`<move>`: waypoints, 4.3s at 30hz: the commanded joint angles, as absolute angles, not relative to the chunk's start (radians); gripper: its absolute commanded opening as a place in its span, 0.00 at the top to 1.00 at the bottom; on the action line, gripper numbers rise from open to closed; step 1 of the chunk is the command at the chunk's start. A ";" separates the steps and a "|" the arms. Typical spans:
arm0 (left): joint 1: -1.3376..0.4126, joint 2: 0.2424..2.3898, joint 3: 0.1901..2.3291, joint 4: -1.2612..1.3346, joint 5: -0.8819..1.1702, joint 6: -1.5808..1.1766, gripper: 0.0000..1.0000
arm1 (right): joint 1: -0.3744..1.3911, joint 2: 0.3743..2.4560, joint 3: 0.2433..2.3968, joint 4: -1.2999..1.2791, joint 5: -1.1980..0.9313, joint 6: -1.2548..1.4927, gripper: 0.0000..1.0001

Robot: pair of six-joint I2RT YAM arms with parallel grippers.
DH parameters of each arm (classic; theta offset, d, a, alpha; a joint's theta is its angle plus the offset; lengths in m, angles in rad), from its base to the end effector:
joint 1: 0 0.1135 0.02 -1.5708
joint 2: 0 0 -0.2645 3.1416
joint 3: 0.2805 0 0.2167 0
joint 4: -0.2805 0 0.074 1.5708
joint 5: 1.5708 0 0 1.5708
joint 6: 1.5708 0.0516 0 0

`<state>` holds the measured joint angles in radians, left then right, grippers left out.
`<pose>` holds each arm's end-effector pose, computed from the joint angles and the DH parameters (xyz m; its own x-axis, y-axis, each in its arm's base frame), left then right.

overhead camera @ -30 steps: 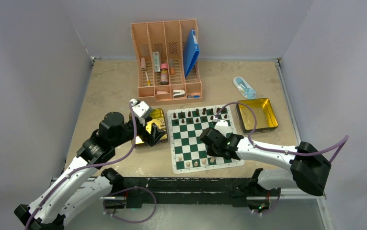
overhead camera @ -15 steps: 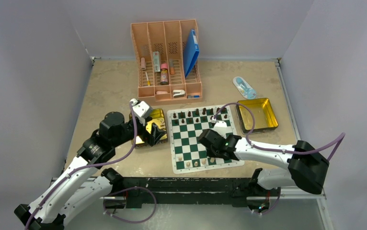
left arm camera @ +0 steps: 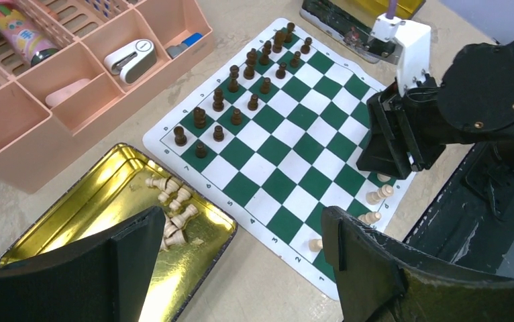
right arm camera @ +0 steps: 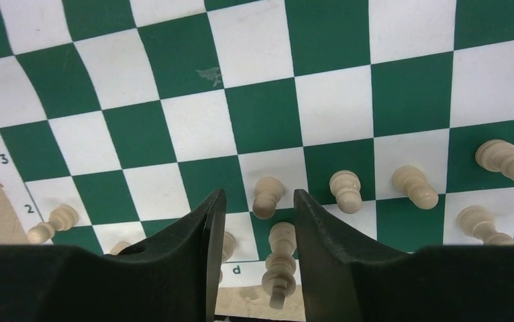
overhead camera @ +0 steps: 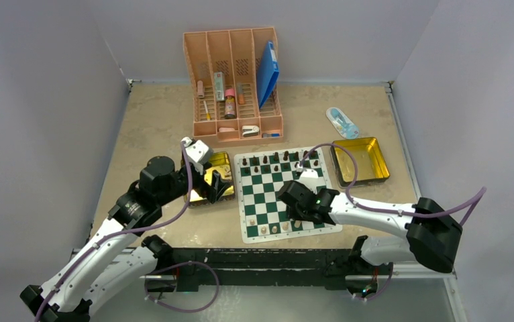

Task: Set up the chess pieces on the board
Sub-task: Place the chess piece on the chessboard, then pick up the chess piece from the storage box.

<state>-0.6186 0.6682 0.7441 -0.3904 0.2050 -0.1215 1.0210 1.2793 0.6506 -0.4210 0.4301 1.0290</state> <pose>0.1030 -0.0862 0.3145 -0.3381 0.0950 -0.9363 0.6896 0.7021 -0.1778 0.1270 0.1660 0.1880 -0.8047 0.1772 -0.5666 0.0446 0.9697 0.2401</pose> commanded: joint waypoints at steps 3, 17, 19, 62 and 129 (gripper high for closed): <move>-0.624 0.689 0.767 -0.387 0.094 -0.206 0.14 | 1.026 1.218 0.735 -0.489 0.499 1.039 0.52; -0.563 1.004 0.906 -0.575 -0.140 -0.417 0.39 | 1.026 0.875 0.770 -0.354 0.471 0.880 0.40; -0.549 1.067 0.921 -0.573 -0.133 -0.431 0.45 | 1.026 0.816 0.758 -0.311 0.451 0.846 0.40; -0.443 1.565 0.899 -0.403 0.028 -0.462 0.77 | 1.026 0.737 0.751 -0.226 0.414 0.723 0.40; -0.443 0.929 0.862 -0.246 0.508 -0.625 0.97 | 0.953 1.104 0.432 1.067 -0.065 1.174 0.29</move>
